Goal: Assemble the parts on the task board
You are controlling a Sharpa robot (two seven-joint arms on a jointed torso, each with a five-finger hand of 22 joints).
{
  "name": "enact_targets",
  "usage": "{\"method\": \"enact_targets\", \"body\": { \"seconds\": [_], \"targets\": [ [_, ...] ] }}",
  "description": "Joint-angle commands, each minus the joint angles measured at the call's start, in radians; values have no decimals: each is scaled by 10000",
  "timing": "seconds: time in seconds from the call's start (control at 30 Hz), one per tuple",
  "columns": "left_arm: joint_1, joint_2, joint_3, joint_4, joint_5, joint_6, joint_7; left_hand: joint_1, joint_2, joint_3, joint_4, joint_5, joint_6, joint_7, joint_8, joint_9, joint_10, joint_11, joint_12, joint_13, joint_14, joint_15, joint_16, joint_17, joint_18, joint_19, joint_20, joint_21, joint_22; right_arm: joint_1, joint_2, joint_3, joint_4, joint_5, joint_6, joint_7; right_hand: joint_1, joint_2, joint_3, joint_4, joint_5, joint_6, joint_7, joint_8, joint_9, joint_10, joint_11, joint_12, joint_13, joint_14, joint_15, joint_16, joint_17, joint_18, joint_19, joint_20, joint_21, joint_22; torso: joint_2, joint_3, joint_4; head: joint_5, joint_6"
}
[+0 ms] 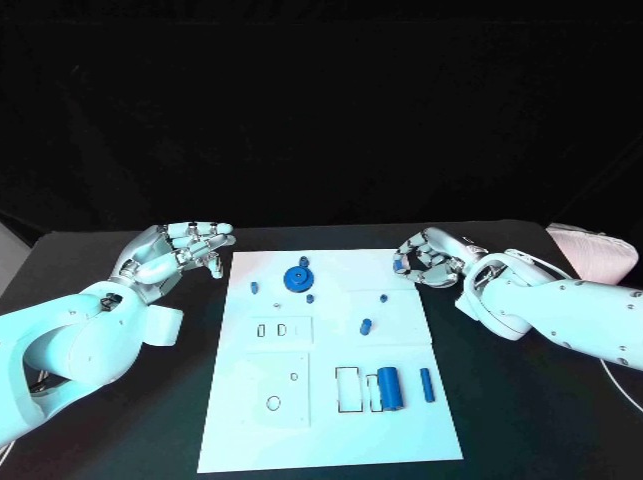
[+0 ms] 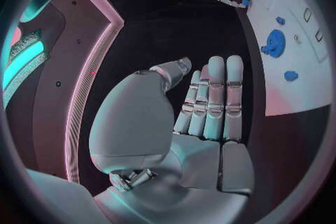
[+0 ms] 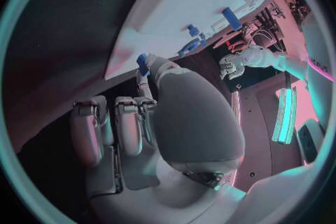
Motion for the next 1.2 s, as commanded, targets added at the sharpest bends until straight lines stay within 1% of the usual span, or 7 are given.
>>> {"method": "enact_targets", "body": {
  "seconds": [0.03, 0.17, 0.27, 0.6, 0.9, 1.0, 1.2],
  "targets": [
    [5, 10, 6, 16, 26, 160, 59, -44, 56, 38, -23, -52, -66, -27, 54, 9, -29, 42, -24, 12, -61, 1, 34, 8, 150, -94, 7, 19, 9, 15, -41, 8, 277, 77, -631, -190, -134, -22, 76, 17, 89, 289, -297, 337, 315, 1027, -89, 62, 2627, 921, -81, 50, 2109, -118, 993, -101, 40, 2563, -19, -13, -15, 24, 10],
    [6, 15, 6, 10, 26, 154, 51, -44, 56, 38, -23, -52, -66, -27, 54, 9, -29, 42, -24, 12, -61, 1, 34, 8, 150, -94, 7, 19, 9, 127, -59, 18, 792, 9, -932, -762, -297, -72, 97, 49, 98, 257, -304, 388, 338, 1027, -99, 62, 2627, 919, -94, 45, 2095, -142, 1043, -119, 123, 2632, -35, -30, -25, 49, 17],
    [6, 30, 5, 1, 26, 146, 38, -44, 56, 38, -23, -52, -66, -27, 54, 9, -29, 42, -24, 12, -61, 1, 34, 8, 150, -94, 7, 19, 9, 228, 86, 21, 1231, -187, -1104, -1293, -587, -218, 63, 117, 514, 167, -300, 458, 370, 1027, -99, 62, 2627, 914, -102, 37, 2075, -142, 1043, -137, 123, 2632, -59, -49, -39, 105, 11],
    [7, 138, 2, -32, -54, 128, -158, -109, 83, 29, -26, -54, -63, -27, 65, 35, 144, 16, 52, 55, -60, -5, 91, 9, 155, -148, 11, 85, 45, 273, 1112, 15, 2291, -1237, -1257, -2970, -658, -209, 74, 133, 554, 158, -312, 494, 384, 1027, -106, 62, 2627, 913, -106, 35, 2071, -142, 1043, -142, 123, 2632, -148, -104, -20, 190, -121],
    [8, 226, -2, -40, -221, 165, -402, -130, 95, 13, -44, -53, -60, -47, 71, 51, 275, -17, 93, 89, -6, -29, 173, 28, 160, -157, -2, 141, 71, 12, 2092, -25, 2700, -2330, -860, -4042, -667, -217, 91, 115, 610, 139, -315, 506, 389, 1025, -112, 59, 2624, 904, -113, 23, 2029, -142, 1043, -147, 123, 2632, -220, -162, -6, 312, -230],
    [8, 244, -3, -31, -352, 170, -564, -146, 97, -9, -67, -54, -65, -62, 70, 64, 397, -47, 135, 125, 60, -53, 276, 61, 162, -146, -20, 205, 101, -181, 2382, -45, 2703, -2748, -767, -4288, -680, -228, 91, 113, 624, 127, -312, 508, 389, 1012, -112, 42, 2610, 902, -115, 19, 2017, -142, 1043, -149, 123, 2632, -201, -137, -13, 368, -255],
    [9, 262, -6, -15, -559, 164, -831, -211, 79, -120, -90, -53, -259, 19, -33, 43, 554, -28, 278, 231, 155, -39, 556, 195, 128, -54, -18, 411, 297, -414, 2652, -92, 2643, -3232, -655, -4557, -700, -250, 91, 107, 645, 103, -306, 509, 389, 1021, -109, 54, 2620, 901, -115, 18, 2013, -142, 1043, -151, 123, 2632, -199, -144, 9, 434, -344]
  ]
}}
